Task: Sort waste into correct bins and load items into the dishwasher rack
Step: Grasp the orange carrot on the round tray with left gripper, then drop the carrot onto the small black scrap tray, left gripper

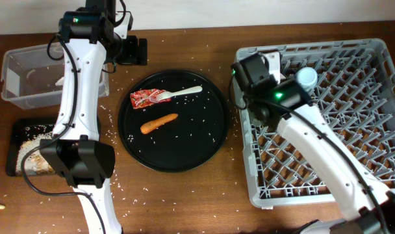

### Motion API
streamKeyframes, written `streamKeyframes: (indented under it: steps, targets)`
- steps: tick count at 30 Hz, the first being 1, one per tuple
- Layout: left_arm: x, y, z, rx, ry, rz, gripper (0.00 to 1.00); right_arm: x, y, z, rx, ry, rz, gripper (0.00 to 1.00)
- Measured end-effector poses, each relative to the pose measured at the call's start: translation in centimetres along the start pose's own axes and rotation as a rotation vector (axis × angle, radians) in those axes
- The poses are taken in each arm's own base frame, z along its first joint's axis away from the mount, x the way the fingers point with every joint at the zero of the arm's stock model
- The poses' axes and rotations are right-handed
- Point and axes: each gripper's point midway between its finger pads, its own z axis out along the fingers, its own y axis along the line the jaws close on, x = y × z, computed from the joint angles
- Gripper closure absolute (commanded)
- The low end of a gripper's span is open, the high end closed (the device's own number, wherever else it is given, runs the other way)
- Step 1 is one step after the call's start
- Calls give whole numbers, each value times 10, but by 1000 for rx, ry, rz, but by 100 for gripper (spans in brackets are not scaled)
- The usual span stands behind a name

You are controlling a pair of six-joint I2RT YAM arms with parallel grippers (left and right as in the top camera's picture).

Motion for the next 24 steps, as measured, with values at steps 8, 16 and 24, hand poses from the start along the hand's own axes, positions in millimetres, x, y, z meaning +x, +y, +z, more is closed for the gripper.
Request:
streamKeyframes:
  steps: [8, 16, 24]
  targets:
    - [44, -4, -3, 6, 180, 31, 5, -79, -52, -79, -182, -239, 271, 4]
    - [106, -58, 35, 64, 409, 285, 16, -75, -28, -62, -294, -171, 229, 4]
    - [149, -51, 106, 10, 494, 334, 15, -67, -27, -60, -292, -143, 206, 3]
